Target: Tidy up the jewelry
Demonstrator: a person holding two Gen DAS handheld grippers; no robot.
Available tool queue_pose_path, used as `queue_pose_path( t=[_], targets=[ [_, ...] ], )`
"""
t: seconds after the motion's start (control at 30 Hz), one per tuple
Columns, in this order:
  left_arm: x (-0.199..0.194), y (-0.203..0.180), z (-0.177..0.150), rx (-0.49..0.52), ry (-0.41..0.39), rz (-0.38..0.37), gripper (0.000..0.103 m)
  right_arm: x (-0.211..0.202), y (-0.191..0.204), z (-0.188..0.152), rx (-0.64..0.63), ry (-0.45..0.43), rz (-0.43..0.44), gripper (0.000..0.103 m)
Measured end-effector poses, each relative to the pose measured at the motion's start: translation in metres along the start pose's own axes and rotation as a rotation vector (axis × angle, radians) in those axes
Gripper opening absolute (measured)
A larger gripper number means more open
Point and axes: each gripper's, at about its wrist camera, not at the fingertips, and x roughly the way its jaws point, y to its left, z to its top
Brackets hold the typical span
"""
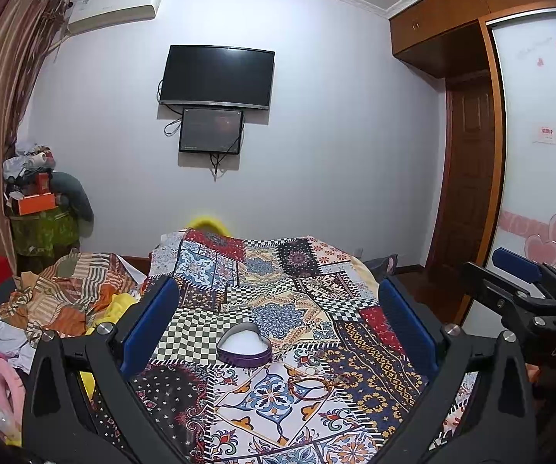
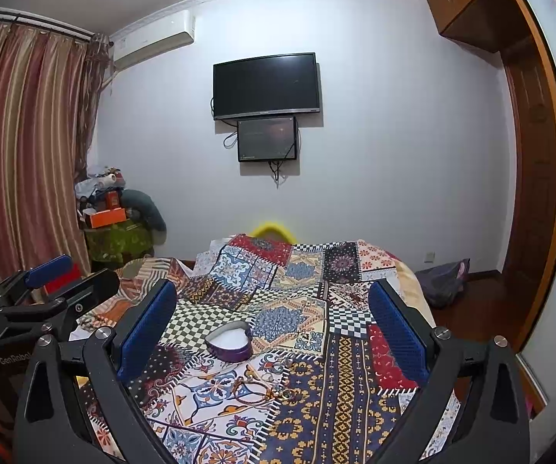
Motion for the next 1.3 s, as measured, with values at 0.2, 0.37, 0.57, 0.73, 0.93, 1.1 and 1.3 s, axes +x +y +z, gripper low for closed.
queue_pose_path(
  t=[0.2, 0.37, 0.57, 0.73, 0.93, 1.1, 1.3],
  targets=[
    [-0.0012, -0.0015, -0.0003, 0.006, 0.003, 0.001, 0.103, -0.0002, -0.0011, -0.0015, 0.002, 0.001, -0.001, 0.099],
    [-0.0029, -0.0016, 0.0, 0.004, 0.006, -0.002, 0.103, -0.0012, -0.0021, -0.0031, 0.008, 0.004, -0.002, 0.099],
    [0.0006, -0.0035, 0.0007, 0.004, 0.009, -0.005, 0.103, -0.0014, -0.0029, -0.0032, 0.01, 0.007, -0.002, 0.099],
    [0.0018, -0.004, 0.0009, 0.004, 0.013, -0.008, 0.103, -0.0011, -0.0042, -0.0034, 0.01, 0.008, -0.001, 0.099],
    [0.002, -0.004, 0.0019, 0.005, 0.013, -0.009, 0.103, -0.0009, -0.0059, -0.0043, 0.013, 0.009, 0.0, 0.099],
    [0.0011, -0.0053, 0.002, 0.005, 0.013, -0.01, 0.103, -0.001, -0.0064, -0.0051, 0.012, 0.009, 0.0, 0.099],
    [0.0031, -0.0048, 0.0017, 0.007, 0.014, -0.005, 0.103, -0.0008, -0.0071, -0.0053, 0.013, 0.011, 0.001, 0.099]
  ],
)
